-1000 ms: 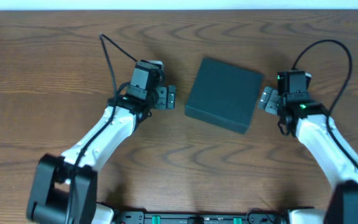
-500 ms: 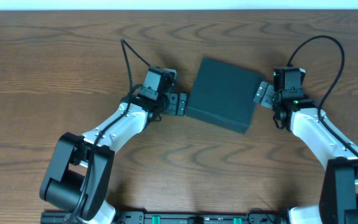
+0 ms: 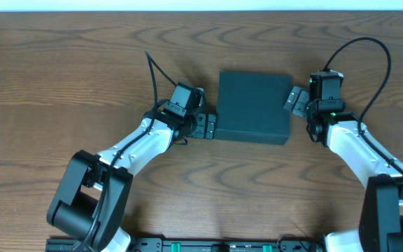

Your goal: Pack container

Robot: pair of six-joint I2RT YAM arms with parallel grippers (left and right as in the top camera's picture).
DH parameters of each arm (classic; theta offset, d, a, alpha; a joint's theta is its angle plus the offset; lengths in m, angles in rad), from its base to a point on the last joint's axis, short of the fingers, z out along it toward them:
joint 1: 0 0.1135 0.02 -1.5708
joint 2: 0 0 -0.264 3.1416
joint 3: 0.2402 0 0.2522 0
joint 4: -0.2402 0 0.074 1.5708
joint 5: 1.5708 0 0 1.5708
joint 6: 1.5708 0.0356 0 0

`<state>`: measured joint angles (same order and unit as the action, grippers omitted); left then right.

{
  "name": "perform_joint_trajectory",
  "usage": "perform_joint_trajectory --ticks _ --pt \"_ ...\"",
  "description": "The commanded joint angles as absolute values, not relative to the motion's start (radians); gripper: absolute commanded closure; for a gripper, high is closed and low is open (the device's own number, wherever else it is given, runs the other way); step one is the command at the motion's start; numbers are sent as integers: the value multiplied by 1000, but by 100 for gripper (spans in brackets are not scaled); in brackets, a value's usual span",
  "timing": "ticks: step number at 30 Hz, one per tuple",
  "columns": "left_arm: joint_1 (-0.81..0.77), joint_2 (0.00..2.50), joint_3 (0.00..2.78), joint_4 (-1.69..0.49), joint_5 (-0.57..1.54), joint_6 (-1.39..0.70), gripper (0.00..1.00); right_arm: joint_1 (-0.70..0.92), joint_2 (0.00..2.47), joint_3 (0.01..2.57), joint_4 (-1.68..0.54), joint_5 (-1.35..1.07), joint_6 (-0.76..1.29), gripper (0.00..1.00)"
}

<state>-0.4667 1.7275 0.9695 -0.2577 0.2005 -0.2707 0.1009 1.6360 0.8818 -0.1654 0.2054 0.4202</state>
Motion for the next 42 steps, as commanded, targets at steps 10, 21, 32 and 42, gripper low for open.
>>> perform_joint_trajectory --ticks 10,21,32,42 --pt "-472 1576 979 -321 149 -296 4 197 1702 882 -121 78 434 1" --pt "-466 1576 979 -339 59 -292 4 244 1702 882 -154 90 460 1" --pt "-377 1563 981 -339 110 -261 4 242 1591 882 -244 127 482 1" --pt "-260 1602 981 -277 94 -224 4 243 1437 880 -531 156 482 1"
